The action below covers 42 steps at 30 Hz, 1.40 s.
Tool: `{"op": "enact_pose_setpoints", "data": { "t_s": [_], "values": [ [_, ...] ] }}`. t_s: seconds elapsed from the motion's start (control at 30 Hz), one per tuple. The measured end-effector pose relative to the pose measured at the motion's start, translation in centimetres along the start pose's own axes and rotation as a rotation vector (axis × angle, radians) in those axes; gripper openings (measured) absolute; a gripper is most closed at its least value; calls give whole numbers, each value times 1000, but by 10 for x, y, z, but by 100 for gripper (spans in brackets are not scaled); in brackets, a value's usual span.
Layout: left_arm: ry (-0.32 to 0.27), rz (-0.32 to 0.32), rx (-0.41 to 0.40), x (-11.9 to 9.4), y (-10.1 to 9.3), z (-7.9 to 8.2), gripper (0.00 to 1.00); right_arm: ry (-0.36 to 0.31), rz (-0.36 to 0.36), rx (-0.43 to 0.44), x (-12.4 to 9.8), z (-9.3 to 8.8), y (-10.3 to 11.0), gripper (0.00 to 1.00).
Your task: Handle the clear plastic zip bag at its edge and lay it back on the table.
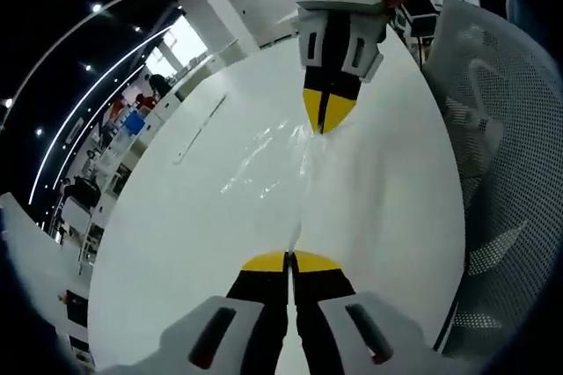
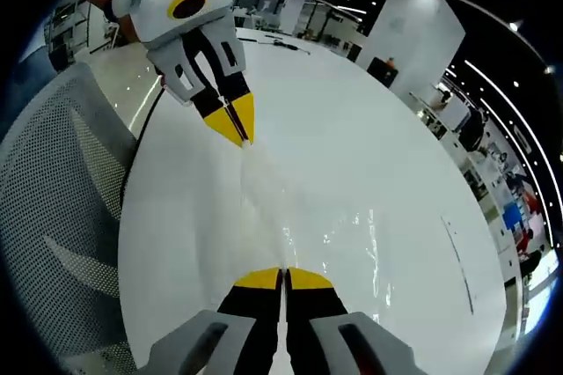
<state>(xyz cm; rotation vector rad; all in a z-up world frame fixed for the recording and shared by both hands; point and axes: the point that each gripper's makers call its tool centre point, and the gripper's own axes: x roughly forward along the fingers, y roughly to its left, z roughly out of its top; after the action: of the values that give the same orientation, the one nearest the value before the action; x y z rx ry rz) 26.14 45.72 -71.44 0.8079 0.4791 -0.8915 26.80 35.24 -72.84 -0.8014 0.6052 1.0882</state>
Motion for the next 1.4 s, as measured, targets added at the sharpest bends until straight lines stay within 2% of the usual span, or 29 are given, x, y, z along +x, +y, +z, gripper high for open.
{"op": "enact_pose_setpoints", "data": {
  "t_s": [0.17,0.5,0.6,0.67,0.77,0.83,0.9,0.93,1.03,1.1,1.27,1.4],
  "values": [
    [-10,10,-21,-2,0,7,0,8,-11,17,4,-3,-6,0],
    [1,2,-39,-3,-12,8,0,30,-32,64,8,-8,-17,2],
    [36,-17,-41,0,-19,3,0,61,-61,66,6,-13,-22,9],
    [47,-20,-49,0,-21,0,0,57,-69,76,8,-15,-25,13],
    [50,-17,-55,0,-21,-2,0,48,-73,84,3,-15,-26,20],
    [49,-15,-42,1,-22,-3,0,55,-115,58,-2,-15,-33,23],
    [48,-14,-41,0,-21,-3,0,33,-129,59,-7,-8,-34,25],
    [47,-11,-42,0,-21,-3,0,-1,-124,62,-8,-1,-33,26],
    [44,-10,-42,0,-20,-3,0,-51,-103,-26,-11,19,-25,26],
    [45,-11,-39,1,-19,-3,0,-67,-83,-75,-10,29,-17,26],
    [44,-11,-35,1,-18,-1,0,-83,-55,-137,-6,44,-2,26],
    [43,-10,-33,0,-18,0,0,-102,-39,-148,-1,54,7,25]
  ]
}}
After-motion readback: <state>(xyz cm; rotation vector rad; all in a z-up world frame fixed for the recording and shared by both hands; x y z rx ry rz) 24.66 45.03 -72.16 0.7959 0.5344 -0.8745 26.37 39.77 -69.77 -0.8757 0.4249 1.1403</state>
